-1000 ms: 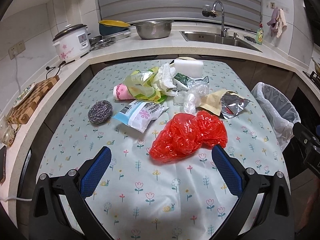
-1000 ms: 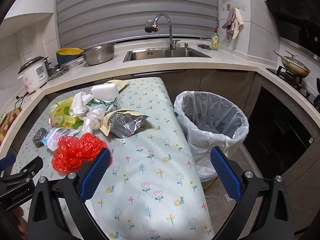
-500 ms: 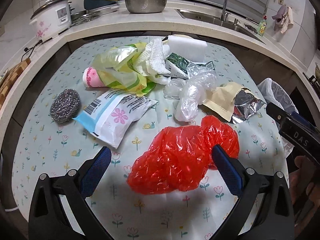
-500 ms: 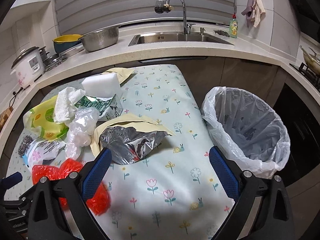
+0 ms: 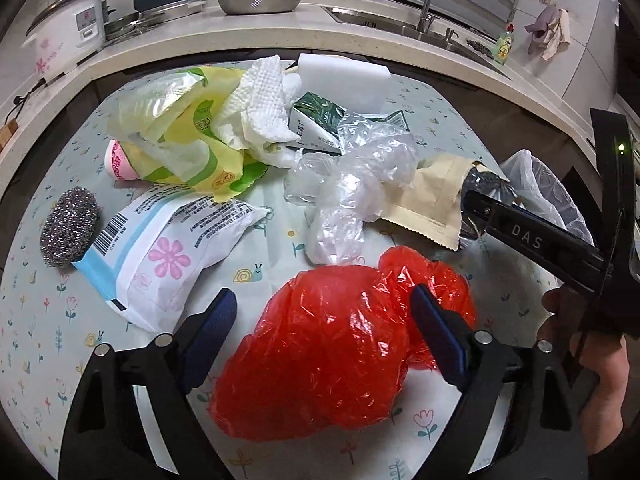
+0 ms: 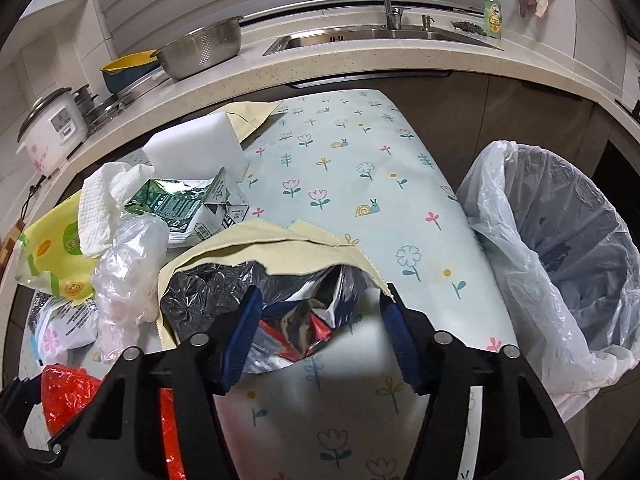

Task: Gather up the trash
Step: 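Grasp the red plastic bag with the left tool while the right tool grasps the silver foil packet, then carry the red bag and foil packet over the white trash bin with both tools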

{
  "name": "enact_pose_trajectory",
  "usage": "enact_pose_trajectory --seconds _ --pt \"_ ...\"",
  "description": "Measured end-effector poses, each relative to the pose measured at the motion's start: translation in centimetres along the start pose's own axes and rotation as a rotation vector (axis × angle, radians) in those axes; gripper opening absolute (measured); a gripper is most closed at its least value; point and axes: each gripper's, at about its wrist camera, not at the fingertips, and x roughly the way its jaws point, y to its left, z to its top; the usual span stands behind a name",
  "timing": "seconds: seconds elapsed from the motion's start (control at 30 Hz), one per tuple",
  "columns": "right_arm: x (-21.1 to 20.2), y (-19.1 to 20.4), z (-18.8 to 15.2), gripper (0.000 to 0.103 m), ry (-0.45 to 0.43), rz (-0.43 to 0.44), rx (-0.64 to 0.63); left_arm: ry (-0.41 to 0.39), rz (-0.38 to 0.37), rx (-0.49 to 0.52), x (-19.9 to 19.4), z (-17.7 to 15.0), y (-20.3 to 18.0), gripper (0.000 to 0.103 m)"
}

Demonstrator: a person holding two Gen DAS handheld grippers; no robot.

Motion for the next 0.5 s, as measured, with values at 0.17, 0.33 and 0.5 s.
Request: enact_pose_trajectory --seconds 0.17,0.33,0.5 --pt "-0.5 1.1 0.0 0.003 -0.004 0.042 -0.033 0.004 -0.039 0.018 -0.1 0.1 -0.5 0.052" --pt "-2.5 0.9 0.5 0.001 -0.048 0.05 -0.023 0.016 -0.073 0.036 -0.5 0.3 -1.1 0.029" --pt "-5.5 -0.2 1.3 0.001 -0.106 0.027 -0.005 -0.006 -0.089 0.055 -1.9 0.6 -2.0 0.019"
